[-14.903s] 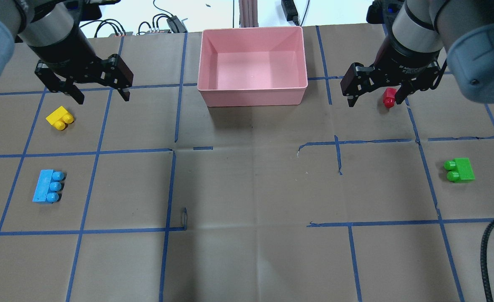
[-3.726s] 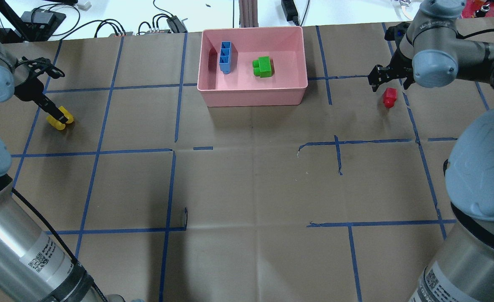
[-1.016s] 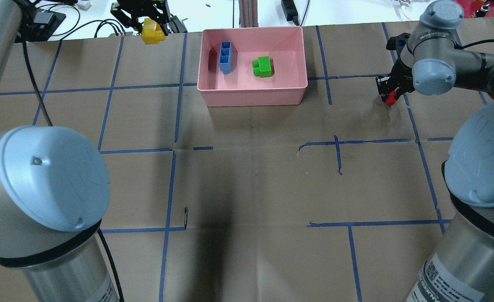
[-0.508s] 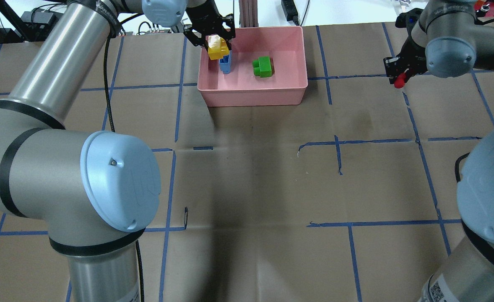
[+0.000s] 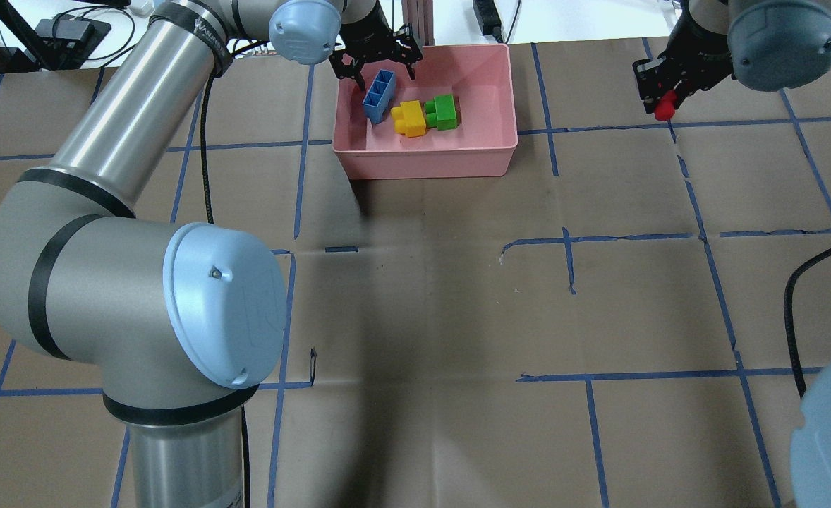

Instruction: Put all blocks into box

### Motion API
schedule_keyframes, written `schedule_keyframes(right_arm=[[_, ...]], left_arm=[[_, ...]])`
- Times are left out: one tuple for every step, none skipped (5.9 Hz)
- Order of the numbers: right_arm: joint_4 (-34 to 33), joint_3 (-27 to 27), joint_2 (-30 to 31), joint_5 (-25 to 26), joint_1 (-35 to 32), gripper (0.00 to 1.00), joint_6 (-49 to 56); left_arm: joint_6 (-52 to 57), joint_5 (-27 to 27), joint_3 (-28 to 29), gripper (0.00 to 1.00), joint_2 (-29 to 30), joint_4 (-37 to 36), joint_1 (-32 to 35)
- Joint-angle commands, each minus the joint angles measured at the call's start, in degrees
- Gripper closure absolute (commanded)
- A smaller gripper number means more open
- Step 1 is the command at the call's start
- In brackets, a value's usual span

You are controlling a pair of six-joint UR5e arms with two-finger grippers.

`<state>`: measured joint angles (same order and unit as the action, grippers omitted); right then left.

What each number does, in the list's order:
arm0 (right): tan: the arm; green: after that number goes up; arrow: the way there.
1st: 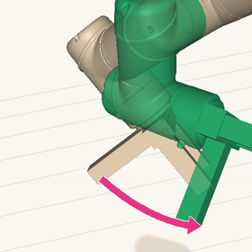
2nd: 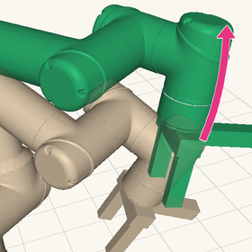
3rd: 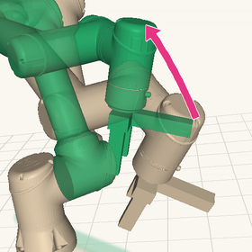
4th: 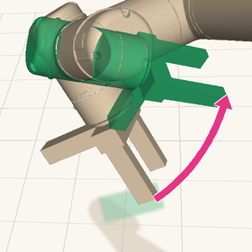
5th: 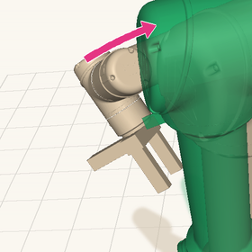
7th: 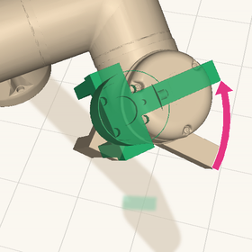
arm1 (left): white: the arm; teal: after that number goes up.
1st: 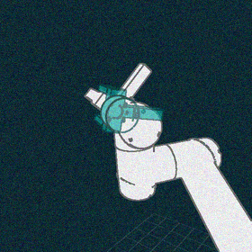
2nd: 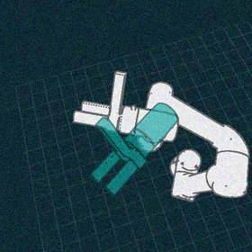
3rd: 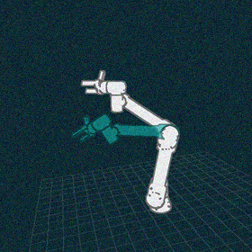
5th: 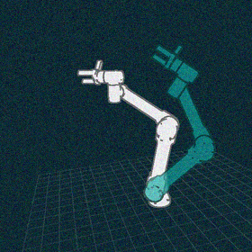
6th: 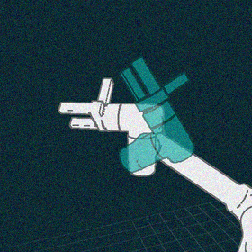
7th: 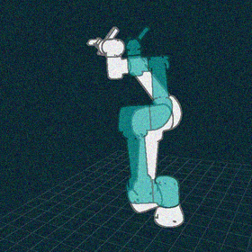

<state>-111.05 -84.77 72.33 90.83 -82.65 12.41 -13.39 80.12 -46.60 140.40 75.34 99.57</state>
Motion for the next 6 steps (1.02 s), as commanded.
schedule_keyframes(right_arm=[[-0.13, 0.05, 2.64, -0.13, -7.14, 0.96, -8.50], [-1.35, 0.05, 2.56, -0.22, -10.22, 0.96, -12.20], [-3.54, 0.05, 1.95, -0.30, -12.34, 0.96, -16.41], [-8.87, 0.05, -0.41, -0.39, -15.15, 0.96, -18.11], [-14.41, 1.09, -4.09, -0.48, -18.05, 0.96, -21.08], [-15.16, 6.15, -9.60, -0.39, -20.51, 0.96, -24.25]], left_arm=[[0.02, 0.82, -0.59, 0.00, -5.09, 7.03, -1.56], [2.55, 2.30, -3.03, 0.00, -8.61, 9.27, -4.18], [10.67, 2.93, -9.50, 0.00, -13.95, 9.29, -6.30], [12.23, 2.67, -17.39, 0.00, -21.06, 9.29, -8.76], [15.55, 2.93, -26.26, 0.00, -29.48, 10.08, -11.04], [15.67, 2.85, -34.70, 0.00, -37.57, 10.09, -13.33]])
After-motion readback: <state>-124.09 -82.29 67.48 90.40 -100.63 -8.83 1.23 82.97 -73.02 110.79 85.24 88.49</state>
